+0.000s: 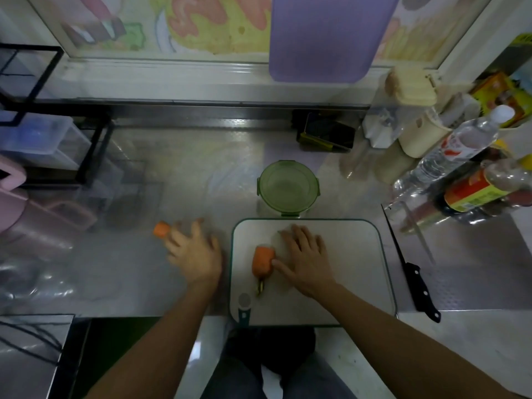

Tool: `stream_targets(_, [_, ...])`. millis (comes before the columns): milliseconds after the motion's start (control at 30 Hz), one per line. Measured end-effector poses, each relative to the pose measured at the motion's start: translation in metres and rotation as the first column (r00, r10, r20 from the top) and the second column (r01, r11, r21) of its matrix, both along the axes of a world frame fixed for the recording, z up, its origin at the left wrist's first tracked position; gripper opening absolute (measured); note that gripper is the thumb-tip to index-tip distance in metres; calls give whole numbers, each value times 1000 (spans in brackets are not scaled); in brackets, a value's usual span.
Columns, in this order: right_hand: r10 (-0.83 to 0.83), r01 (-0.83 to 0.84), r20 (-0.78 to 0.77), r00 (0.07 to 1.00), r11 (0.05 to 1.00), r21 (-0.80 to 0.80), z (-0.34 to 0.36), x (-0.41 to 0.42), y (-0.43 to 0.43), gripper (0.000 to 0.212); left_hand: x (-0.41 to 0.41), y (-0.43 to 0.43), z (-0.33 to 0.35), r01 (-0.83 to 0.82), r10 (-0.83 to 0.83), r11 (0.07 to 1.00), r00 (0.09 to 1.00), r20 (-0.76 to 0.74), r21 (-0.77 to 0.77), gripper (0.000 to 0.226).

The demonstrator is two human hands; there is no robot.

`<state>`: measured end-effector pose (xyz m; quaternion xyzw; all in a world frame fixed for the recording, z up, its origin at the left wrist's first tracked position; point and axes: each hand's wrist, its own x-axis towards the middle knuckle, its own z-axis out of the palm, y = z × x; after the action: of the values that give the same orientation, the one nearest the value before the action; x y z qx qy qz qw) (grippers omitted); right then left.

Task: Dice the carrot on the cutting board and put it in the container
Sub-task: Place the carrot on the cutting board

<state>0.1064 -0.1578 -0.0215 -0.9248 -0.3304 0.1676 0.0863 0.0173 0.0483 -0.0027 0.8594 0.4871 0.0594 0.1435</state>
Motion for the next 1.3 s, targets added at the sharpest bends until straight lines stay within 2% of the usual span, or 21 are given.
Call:
stream_targets(67, [-7, 7, 26, 1000, 1000, -20, -4, -3, -1, 87, -7, 28, -1, -156, 153, 986, 987, -58, -60, 52])
stream_targets(133, [-25, 25, 48, 999, 1000, -1, -4, -5, 0, 87, -13, 50, -7, -168, 155, 979, 981, -117, -118, 56])
stream_targets(200, [-51, 50, 64, 997, 998, 26, -4, -5, 2, 84, -15, 64, -12, -131, 107, 980, 982, -157, -151, 55])
stream_targets(300, [-56, 58, 82, 995, 998, -20, -5, -7, 2, 83, -12, 67, -14, -72, 56, 991, 989, -140, -115, 40])
stream_targets(433, [-64, 66, 76, 995, 998, -20, -5, -7, 3, 85, -14, 57, -13, 113, -123, 989, 987, -101, -97, 27])
stream_targets(633, [-66, 66, 55, 996, 998, 0, -4, -6, 1, 79, -17, 46, -5, 187, -199, 965, 979, -46, -186, 44])
stream_targets(700, [-53, 53, 18, 998, 999, 6, -3, -3, 0, 79, -17, 41, -4, 182, -183, 961, 983, 14, -210, 46])
stream_targets(800, [-84, 86, -24, 996, 994, 65, -1, 3, -5, 73, -4, 19, 8, 245, -191, 931, 958, 212, -270, 43])
stream_targets(900, [-171, 168, 15, 985, 979, 112, 2, 9, -16, 61, 17, -22, 19, 414, -302, 834, 895, 328, -364, 46])
stream_targets(1000, [-143, 140, 15, 990, 983, 115, 7, 14, -27, 51, 30, -65, 19, 566, -454, 744, 818, 353, -356, 41])
stream_targets(1033, [-138, 138, -4, 990, 983, 119, 8, 15, -31, 51, 34, -76, 16, 624, -529, 713, 778, 340, -319, 37])
stream_targets(1133, [-156, 160, -37, 987, 977, 138, 11, 17, -45, 51, 39, -88, 9, 730, -707, 655, 684, 181, -195, 32])
stream_targets(1300, [-67, 106, -148, 987, 954, 280, 14, 18, -70, 46, 30, -83, 3, 766, -771, 636, 636, -37, -96, 53])
